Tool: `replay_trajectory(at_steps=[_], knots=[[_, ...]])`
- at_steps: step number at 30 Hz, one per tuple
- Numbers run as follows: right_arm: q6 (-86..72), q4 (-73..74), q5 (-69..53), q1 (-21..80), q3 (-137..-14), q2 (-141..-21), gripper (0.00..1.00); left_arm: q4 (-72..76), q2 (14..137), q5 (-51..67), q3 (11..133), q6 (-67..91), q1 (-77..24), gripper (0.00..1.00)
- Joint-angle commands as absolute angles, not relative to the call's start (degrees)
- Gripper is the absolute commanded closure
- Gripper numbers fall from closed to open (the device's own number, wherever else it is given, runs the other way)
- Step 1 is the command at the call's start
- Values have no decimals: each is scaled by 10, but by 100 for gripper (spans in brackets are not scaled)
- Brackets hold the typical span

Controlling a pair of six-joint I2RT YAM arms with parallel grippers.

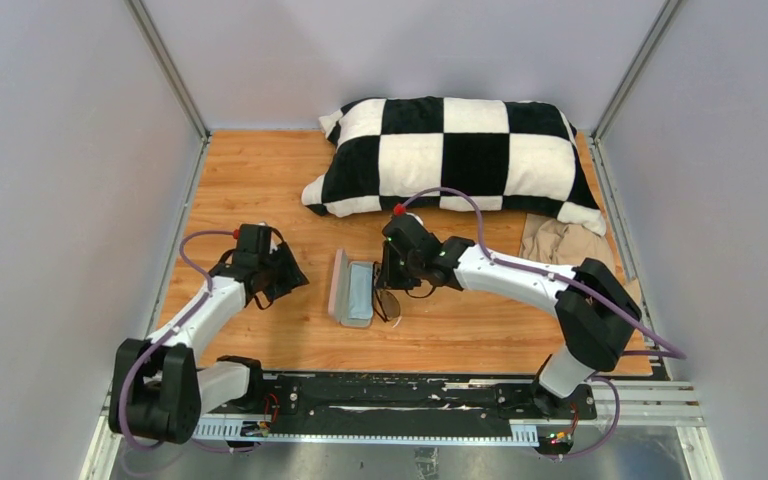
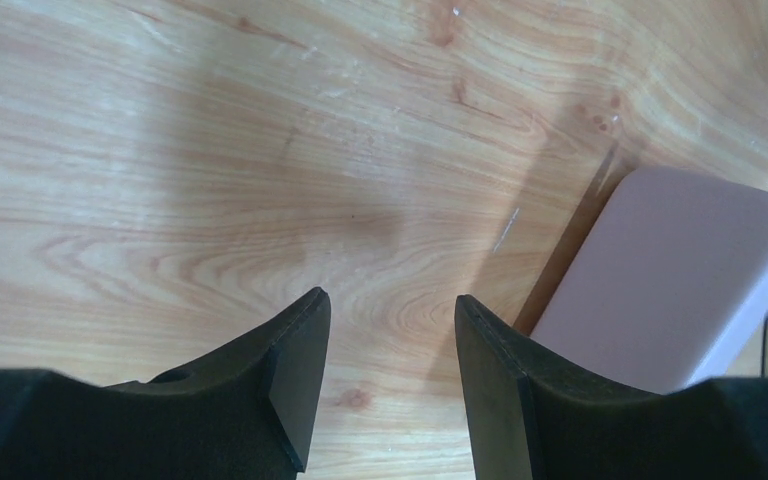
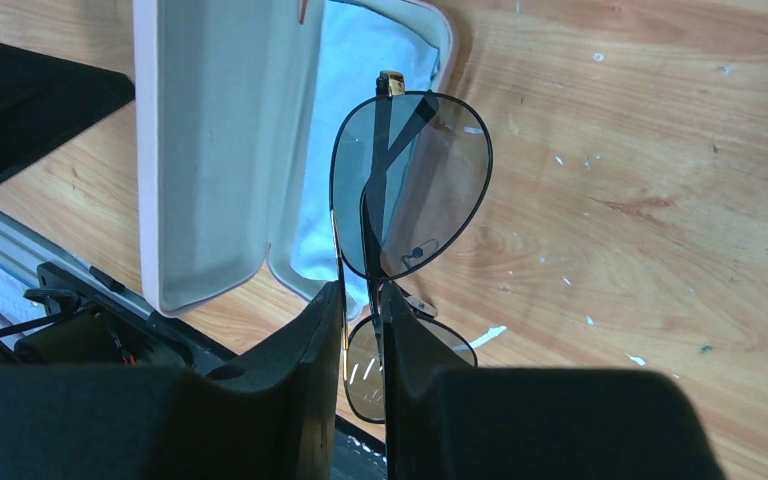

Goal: Organize the sunglasses
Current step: Place the sunglasses at the center of the board.

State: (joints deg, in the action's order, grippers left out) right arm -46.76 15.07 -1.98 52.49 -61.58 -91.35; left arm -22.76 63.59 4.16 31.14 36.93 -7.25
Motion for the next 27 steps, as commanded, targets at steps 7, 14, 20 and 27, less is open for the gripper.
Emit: replay_trajectory(at_steps=[7,14,20,27], knots=[[-469,167,-32,548,-653,-942,100,-153,733,132,289,348,-71,45],[-463,206,-28,547,-697,-962,100,-139,733,141,282,354,-76,45],[-463,220,-27,547,-714,-974,100,-138,740,148,281,349,-87,45],[-481,248,-34,547,-750,-1000,100,-140,736,145,279,348,-87,44]])
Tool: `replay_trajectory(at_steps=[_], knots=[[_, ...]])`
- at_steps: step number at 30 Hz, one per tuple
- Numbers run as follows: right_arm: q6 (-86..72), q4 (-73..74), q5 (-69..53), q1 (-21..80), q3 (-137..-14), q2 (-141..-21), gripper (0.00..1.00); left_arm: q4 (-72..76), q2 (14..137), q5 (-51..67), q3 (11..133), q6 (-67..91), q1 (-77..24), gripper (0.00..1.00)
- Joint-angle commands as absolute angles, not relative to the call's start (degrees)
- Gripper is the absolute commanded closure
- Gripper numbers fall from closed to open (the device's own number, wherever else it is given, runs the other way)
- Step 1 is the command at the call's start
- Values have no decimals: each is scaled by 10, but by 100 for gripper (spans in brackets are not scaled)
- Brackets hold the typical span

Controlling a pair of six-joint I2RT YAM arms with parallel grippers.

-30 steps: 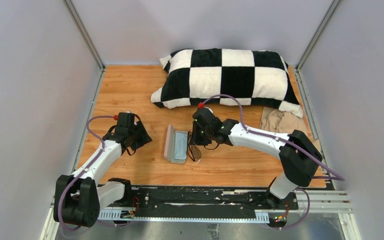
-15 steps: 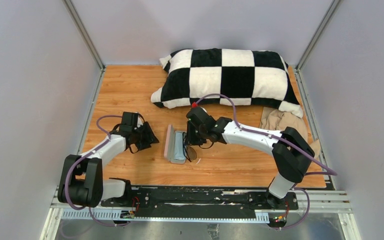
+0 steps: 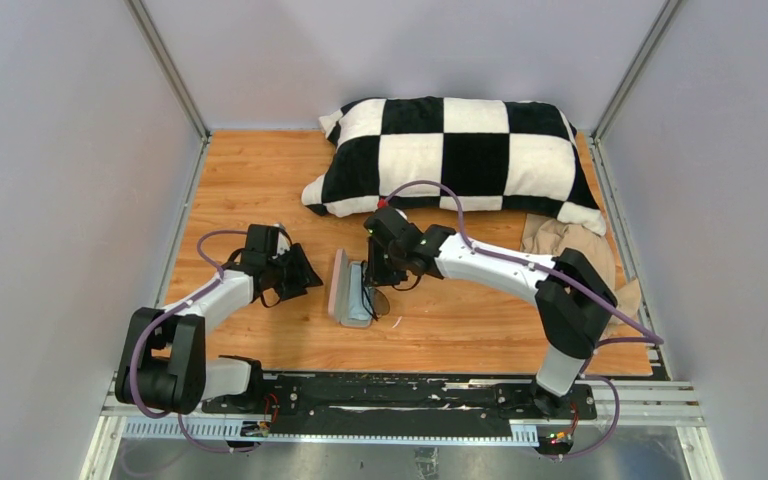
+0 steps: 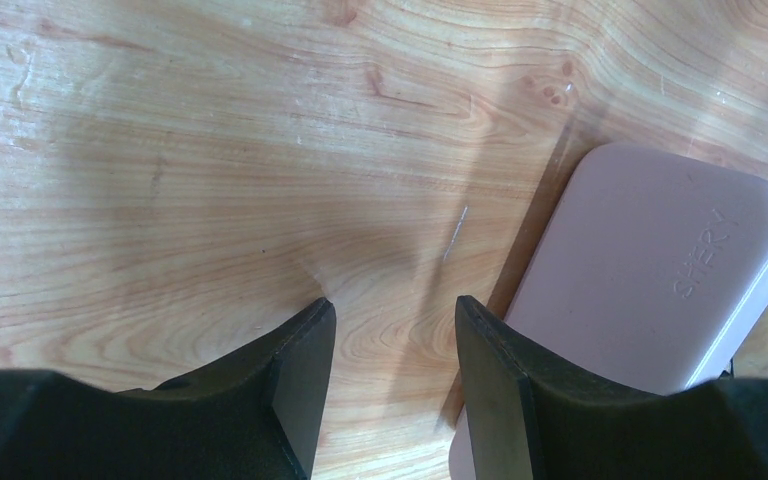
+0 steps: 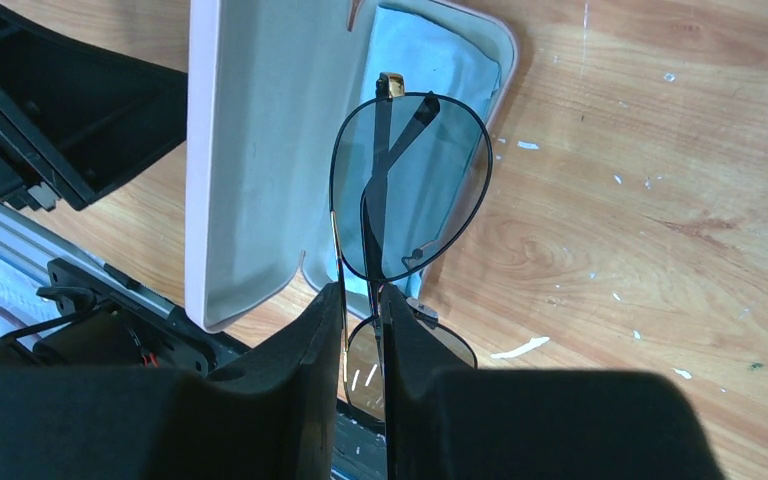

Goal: Organize the sunglasses
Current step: Place the sunglasses at the center of the board.

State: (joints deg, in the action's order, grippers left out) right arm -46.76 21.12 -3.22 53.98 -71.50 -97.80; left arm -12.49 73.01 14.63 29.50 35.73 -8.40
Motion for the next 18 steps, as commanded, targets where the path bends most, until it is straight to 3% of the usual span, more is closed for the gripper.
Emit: replay_trajectory(at_steps=[1,18], knots=[[-487,255,-30,546,-757,-1010,100,-140,735,145,279,349,-87,44],[-584,263,-45,542,-807,-1091,100,-140,747,157,279,343,-87,44]])
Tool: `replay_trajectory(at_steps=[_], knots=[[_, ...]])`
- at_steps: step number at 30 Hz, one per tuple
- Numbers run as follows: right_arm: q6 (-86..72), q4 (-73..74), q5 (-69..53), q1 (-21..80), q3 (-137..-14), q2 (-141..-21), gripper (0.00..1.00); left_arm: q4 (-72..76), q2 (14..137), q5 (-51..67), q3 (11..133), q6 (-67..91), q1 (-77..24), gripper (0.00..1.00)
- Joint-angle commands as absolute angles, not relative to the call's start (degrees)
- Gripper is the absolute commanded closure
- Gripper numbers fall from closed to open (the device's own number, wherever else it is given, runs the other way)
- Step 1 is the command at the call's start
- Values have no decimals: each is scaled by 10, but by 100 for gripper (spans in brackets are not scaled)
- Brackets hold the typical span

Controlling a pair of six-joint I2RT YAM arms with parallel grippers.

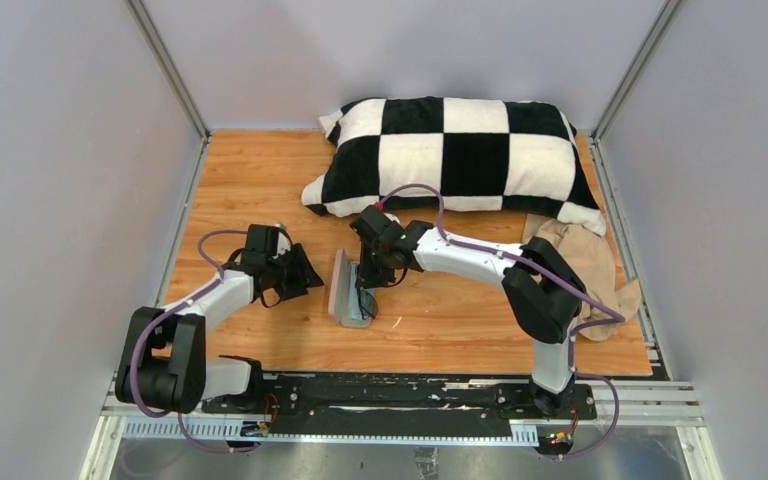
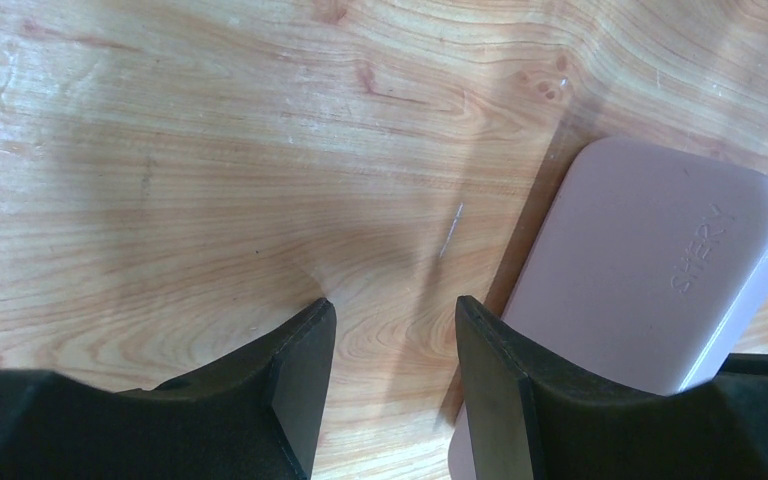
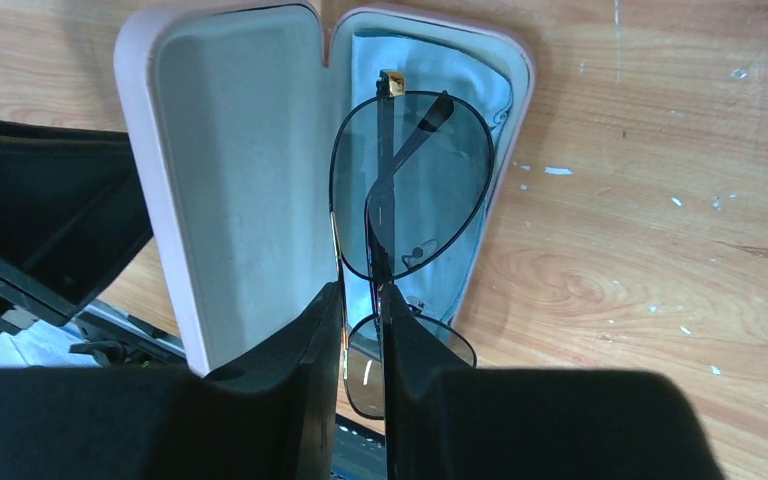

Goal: Organize the sunglasses
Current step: Place the sunglasses at the center of the board.

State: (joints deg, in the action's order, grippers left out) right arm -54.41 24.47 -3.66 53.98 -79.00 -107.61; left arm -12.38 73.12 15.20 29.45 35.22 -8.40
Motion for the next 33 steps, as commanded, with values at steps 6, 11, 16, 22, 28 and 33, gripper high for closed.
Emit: replay_trajectory(at_steps=[6,11,16,22,28,33], knots=[[-625,259,-36,543,-797,-1104,100,-151,746,155,280,334,-87,44],[-652,250,-27,542,-795,-1105,100,-153,736,161,276,338,-87,44],[-666,253,-2,540,-788,-1102,100,-152,728,164,270,340,-87,44],[-668,254,-3,540,-796,-1112,100,-149,723,170,266,344,-89,44],[-665,250,-1,540,-794,-1115,94,-155,718,168,266,340,-89,44],[-649,230,-9,541,-789,-1108,75,-162,711,162,266,340,-89,44]])
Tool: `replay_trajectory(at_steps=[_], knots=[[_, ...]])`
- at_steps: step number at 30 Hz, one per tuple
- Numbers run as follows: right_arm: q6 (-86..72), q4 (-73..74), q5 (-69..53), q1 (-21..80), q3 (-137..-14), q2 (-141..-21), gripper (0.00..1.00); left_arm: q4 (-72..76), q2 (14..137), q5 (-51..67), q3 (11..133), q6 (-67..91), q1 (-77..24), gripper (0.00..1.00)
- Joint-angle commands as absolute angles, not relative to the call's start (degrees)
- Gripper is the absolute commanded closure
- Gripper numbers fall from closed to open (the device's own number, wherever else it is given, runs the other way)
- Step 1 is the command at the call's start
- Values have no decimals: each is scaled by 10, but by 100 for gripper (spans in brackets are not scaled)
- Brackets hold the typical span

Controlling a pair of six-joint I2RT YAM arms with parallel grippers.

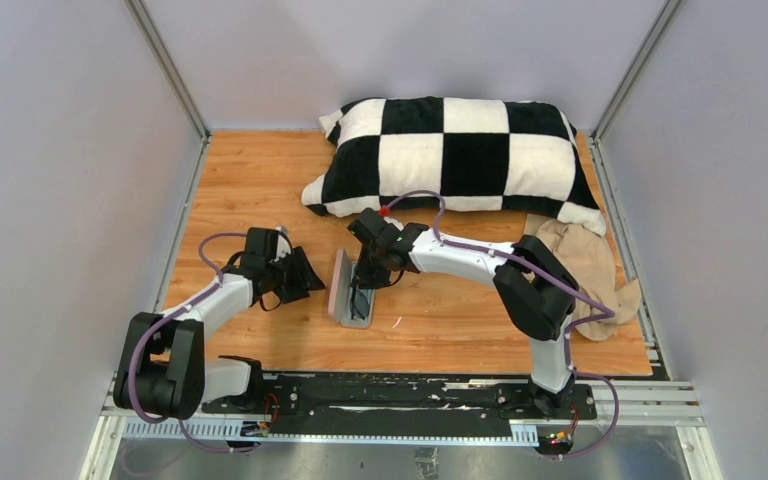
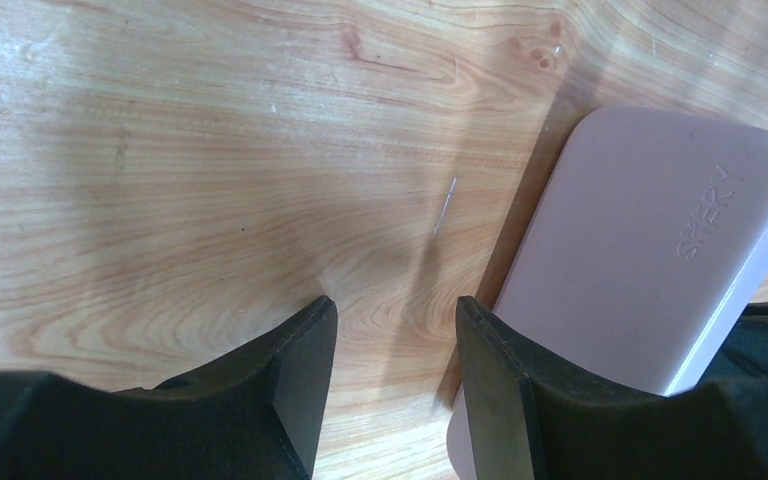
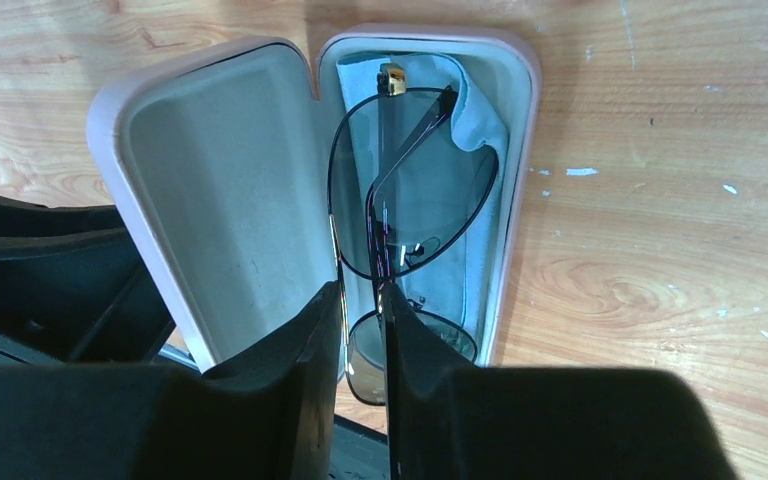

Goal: Organize the sunglasses
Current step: Place the sunglasses at the center of the board.

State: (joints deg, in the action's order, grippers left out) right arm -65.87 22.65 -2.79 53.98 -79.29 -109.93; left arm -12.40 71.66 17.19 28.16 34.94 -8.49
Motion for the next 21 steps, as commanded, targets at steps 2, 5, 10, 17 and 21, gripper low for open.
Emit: replay_trajectory(at_steps=[2,5,10,17,21], knots=[[-648,220,-8,541,-781,-1101,71,-165,706,158,265,341,-89,44],[-644,208,-10,541,-773,-1092,67,-167,701,159,266,343,-89,44],[-635,184,-24,540,-754,-1072,59,-172,695,161,271,342,-89,44],[-609,168,-25,540,-723,-1016,57,-215,671,138,301,324,-90,44],[-563,173,15,540,-715,-972,57,-270,645,108,344,306,-89,44]])
